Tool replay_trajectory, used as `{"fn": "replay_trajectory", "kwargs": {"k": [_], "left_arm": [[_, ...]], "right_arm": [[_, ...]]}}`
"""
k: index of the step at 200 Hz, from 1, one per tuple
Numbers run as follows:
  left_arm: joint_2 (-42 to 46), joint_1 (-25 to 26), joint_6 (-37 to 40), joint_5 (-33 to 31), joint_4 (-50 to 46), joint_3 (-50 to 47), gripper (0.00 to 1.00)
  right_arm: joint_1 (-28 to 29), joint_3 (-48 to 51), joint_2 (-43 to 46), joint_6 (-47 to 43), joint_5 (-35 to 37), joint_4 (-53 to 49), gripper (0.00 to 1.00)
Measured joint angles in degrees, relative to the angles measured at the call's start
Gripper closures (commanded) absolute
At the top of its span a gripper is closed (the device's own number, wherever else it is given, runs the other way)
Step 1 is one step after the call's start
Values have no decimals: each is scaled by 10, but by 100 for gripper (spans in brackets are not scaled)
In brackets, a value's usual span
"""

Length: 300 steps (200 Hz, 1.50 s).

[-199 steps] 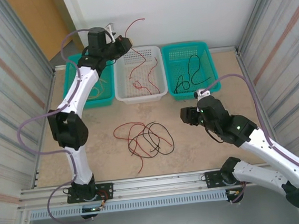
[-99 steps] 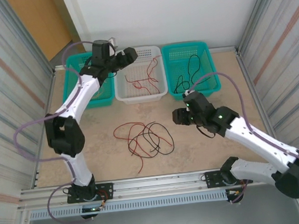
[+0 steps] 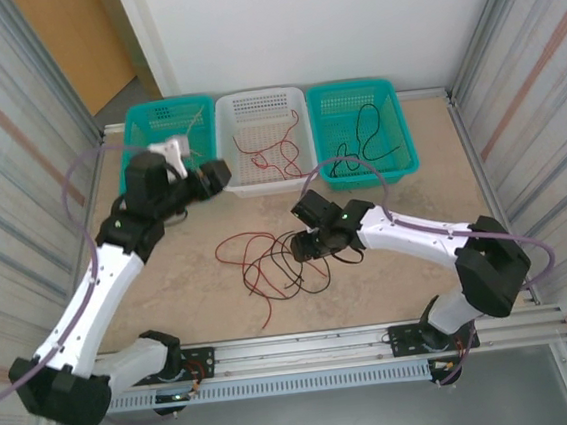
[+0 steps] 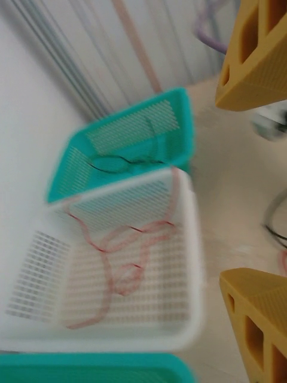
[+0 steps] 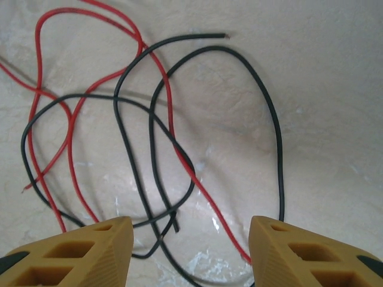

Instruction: Untangle the cables

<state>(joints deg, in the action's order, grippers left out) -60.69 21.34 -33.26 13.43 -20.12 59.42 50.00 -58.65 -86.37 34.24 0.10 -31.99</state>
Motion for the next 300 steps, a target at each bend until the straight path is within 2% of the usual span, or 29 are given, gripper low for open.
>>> {"fn": "replay_trajectory", "kwargs": {"k": [47, 61, 87, 112, 132, 144, 160, 167, 192, 227, 266, 286, 300], "left_arm": [[106, 13, -23, 0, -82, -169, 41], [119, 16, -32, 0, -86, -195, 48], [77, 28, -45, 7, -77, -212, 69], [-12, 44, -32, 10, -53, -205, 78], [-84, 51, -14, 10, -46, -174, 75], [-125, 53, 0, 9, -38, -153, 68], [-174, 54, 14, 8, -29, -128, 52], [-193, 54, 22, 7, -26, -120, 50], [-243, 61, 43, 2, -23, -103, 46], [-297, 65, 59, -3, -23, -78, 48], [-346, 75, 72, 2, -10, -54, 68], [-351, 83, 81, 5, -8, -49, 91], [-350, 86, 88, 4, -7, -47, 99]], "right_arm": [[-59, -29, -26, -1, 19, -11, 55], [-70, -33, -24, -1, 26, -16, 55], [-66, -34, -12, -1, 28, -19, 56], [-49, -34, -11, 7, 29, -19, 56], [-38, -29, -9, 18, 27, -14, 56], [-36, -24, -8, 25, 26, -10, 56], [-36, -18, -7, 30, 25, -8, 56], [-36, -17, -6, 31, 24, -8, 56], [-36, -16, 1, 33, 25, -7, 56], [-36, -16, 14, 40, 24, -5, 56], [-36, -16, 23, 46, 24, 0, 56], [-36, -12, 33, 47, 24, 0, 56], [-36, -10, 39, 48, 24, 0, 56]]}}
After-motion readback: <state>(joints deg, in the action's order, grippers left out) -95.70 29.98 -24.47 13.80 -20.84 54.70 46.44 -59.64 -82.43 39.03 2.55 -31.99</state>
